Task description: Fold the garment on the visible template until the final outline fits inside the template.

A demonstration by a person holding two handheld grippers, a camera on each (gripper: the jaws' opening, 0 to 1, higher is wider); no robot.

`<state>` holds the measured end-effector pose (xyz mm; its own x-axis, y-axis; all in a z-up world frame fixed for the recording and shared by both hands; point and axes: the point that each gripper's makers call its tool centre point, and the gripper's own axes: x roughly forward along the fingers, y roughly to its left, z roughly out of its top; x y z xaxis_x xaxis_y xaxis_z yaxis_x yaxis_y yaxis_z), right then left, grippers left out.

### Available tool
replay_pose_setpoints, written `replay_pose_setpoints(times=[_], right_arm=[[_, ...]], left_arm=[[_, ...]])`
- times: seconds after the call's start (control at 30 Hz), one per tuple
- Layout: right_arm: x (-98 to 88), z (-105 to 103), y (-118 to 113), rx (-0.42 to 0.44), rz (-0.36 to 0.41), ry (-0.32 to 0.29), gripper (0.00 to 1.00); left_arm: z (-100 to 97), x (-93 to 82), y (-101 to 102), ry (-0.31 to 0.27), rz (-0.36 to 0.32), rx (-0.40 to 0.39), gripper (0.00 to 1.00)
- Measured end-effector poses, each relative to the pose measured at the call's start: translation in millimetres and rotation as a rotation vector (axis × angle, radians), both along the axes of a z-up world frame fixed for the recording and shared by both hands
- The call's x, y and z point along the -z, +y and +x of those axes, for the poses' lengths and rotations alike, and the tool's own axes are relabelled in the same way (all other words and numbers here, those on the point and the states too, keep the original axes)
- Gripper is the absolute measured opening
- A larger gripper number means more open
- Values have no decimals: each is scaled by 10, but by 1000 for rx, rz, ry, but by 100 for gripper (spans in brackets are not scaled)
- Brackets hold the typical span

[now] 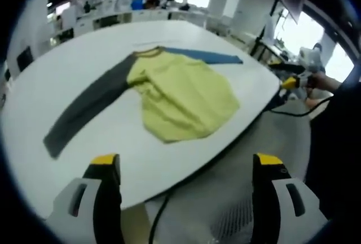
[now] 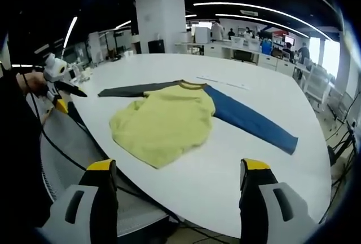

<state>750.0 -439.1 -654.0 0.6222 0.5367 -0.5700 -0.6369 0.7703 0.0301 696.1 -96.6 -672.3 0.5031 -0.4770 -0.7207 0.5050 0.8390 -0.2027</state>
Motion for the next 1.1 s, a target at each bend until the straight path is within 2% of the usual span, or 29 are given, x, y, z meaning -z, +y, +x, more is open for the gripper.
replay_pose_setpoints(times=[0.2, 0.57, 0.73, 0.93, 1.1], right_arm=[[90, -8, 36, -12, -6, 15, 88], [169, 61, 119, -50, 1, 26, 83], [224, 82, 203, -79, 4, 34, 80], [326, 127, 279, -110, -12, 50, 79], [454, 133, 312, -152, -63, 63, 78]], left_arm=[[74, 186, 8, 18, 8, 11, 89], [229, 328, -1, 39, -2, 35, 79], [313, 413, 0, 57, 2, 47, 79], [416, 510, -7, 67, 15, 69, 78], [480, 599, 2, 72, 43, 85, 76]])
